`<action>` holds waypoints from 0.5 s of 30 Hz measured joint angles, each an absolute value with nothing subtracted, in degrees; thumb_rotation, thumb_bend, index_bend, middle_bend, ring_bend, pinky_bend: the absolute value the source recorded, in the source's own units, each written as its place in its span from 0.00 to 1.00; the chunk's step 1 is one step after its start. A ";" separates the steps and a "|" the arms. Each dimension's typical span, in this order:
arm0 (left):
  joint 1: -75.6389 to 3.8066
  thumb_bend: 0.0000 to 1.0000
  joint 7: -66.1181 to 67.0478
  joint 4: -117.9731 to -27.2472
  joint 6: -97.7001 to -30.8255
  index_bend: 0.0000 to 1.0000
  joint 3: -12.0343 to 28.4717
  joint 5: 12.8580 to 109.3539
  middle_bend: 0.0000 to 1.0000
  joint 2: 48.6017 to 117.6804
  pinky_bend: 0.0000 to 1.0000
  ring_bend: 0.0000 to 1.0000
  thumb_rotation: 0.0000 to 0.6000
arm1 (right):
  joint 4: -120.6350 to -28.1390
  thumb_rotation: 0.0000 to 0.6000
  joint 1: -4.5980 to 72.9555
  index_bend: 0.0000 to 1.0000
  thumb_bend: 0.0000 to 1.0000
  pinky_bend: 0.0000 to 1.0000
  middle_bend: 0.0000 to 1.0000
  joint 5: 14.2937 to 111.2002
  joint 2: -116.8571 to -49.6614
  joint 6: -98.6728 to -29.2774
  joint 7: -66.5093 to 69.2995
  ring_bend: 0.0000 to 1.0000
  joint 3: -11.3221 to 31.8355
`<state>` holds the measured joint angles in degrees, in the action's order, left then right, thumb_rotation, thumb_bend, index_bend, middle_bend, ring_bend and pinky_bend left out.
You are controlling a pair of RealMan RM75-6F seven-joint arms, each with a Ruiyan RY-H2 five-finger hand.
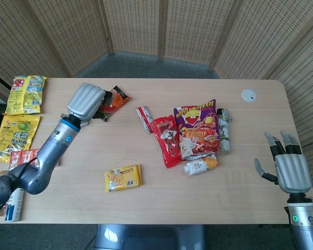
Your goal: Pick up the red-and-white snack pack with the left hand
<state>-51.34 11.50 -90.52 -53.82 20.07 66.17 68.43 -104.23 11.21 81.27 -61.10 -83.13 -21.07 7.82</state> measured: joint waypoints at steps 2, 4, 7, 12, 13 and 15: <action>-50.38 0.40 13.66 -95.48 -54.99 0.86 21.31 63.54 0.82 64.27 0.74 0.96 1.00 | -104.18 0.12 11.31 0.00 0.44 0.03 0.24 81.55 -61.24 -83.07 -20.91 0.00 7.77; -49.63 0.40 14.86 -98.28 -55.85 0.86 21.91 61.85 0.82 62.06 0.74 0.96 1.00 | -104.09 0.12 11.33 0.00 0.44 0.03 0.24 81.81 -61.43 -83.06 -20.60 0.00 7.69; -48.62 0.40 16.66 -101.34 -57.07 0.86 22.15 60.28 0.82 59.77 0.75 0.96 1.00 | -103.88 0.11 11.19 0.00 0.44 0.03 0.24 82.45 -61.73 -83.32 -19.91 0.00 7.43; -47.82 0.40 17.68 -104.37 -58.56 0.86 22.01 59.59 0.82 58.06 0.74 0.96 1.00 | -103.69 0.12 10.58 0.00 0.44 0.03 0.24 83.72 -61.82 -84.11 -19.35 0.00 6.75; -47.67 0.40 17.81 -105.03 -58.96 0.86 21.98 59.51 0.82 57.71 0.74 0.96 1.00 | -103.70 0.12 10.48 0.00 0.44 0.03 0.24 83.91 -61.81 -84.25 -19.30 0.00 6.66; -47.47 0.40 17.89 -105.85 -59.50 0.86 21.92 59.43 0.82 57.22 0.75 0.96 1.00 | -103.84 0.11 10.30 0.00 0.44 0.03 0.24 84.30 -61.73 -84.52 -19.18 0.00 6.51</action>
